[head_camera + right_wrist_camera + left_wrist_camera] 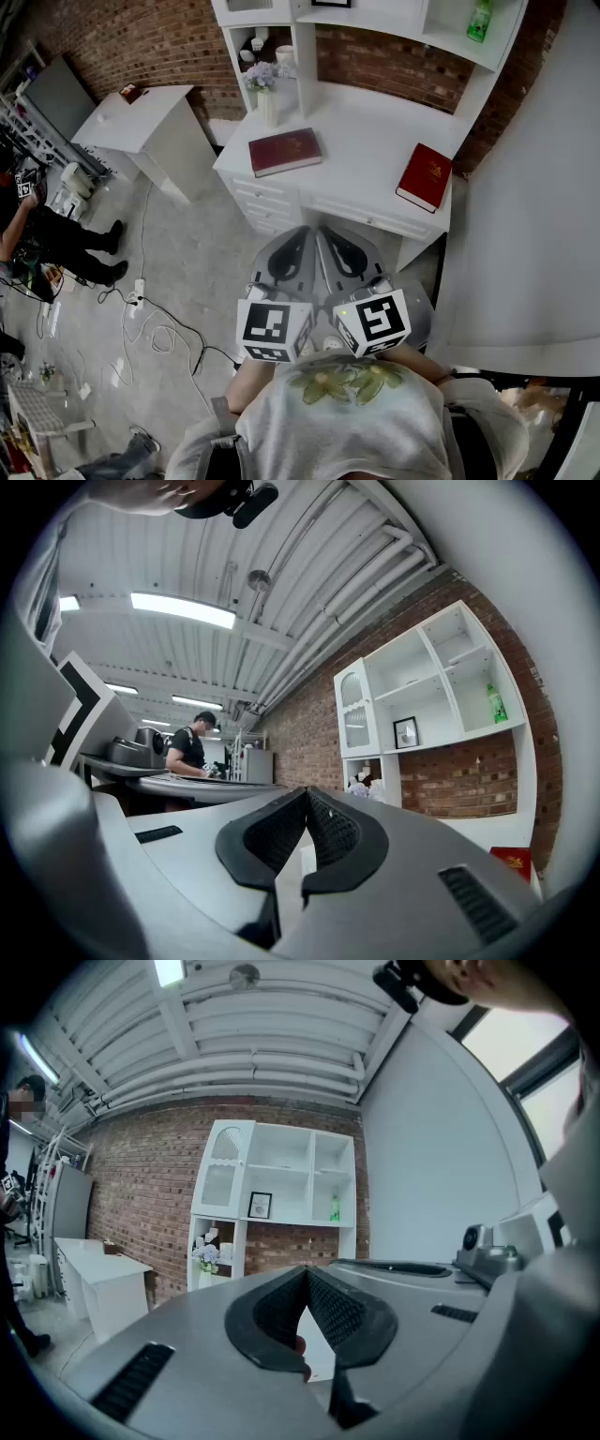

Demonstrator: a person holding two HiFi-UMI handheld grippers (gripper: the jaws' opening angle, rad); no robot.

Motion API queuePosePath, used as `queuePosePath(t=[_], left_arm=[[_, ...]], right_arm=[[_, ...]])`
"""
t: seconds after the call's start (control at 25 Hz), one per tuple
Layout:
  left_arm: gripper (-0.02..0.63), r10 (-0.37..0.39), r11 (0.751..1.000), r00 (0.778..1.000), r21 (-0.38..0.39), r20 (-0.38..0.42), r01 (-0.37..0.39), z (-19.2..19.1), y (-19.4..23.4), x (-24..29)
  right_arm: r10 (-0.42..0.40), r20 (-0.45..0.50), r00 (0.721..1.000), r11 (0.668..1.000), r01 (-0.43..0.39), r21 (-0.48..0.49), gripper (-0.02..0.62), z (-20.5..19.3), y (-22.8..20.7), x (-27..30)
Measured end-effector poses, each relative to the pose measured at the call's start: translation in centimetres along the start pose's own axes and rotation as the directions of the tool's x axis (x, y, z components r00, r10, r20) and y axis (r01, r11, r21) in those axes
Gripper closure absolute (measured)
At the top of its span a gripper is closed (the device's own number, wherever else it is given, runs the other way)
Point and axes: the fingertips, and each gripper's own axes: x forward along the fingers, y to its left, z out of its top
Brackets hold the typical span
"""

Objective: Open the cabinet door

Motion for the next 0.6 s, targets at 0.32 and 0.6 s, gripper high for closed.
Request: queuePosePath(t=[0.32,0.6], left_arm=[[0.597,0.022,1.0,1.0,0.007,-0.012,-0.022,-0.6,-0.4,0.7],[0.597,0.04,0.999,0.998,0.007,-0.052,-0.04,-3.0,-1.1,1.2]], right_arm=[[0.01,0.003,1.0,1.0,-0.01,0.005,0.572,-0.5,-0.7,-0.5],[-0.007,-0.008,1.0,1.0,0.008,0.015,0.572,-2.4,-1.3,-1.1]])
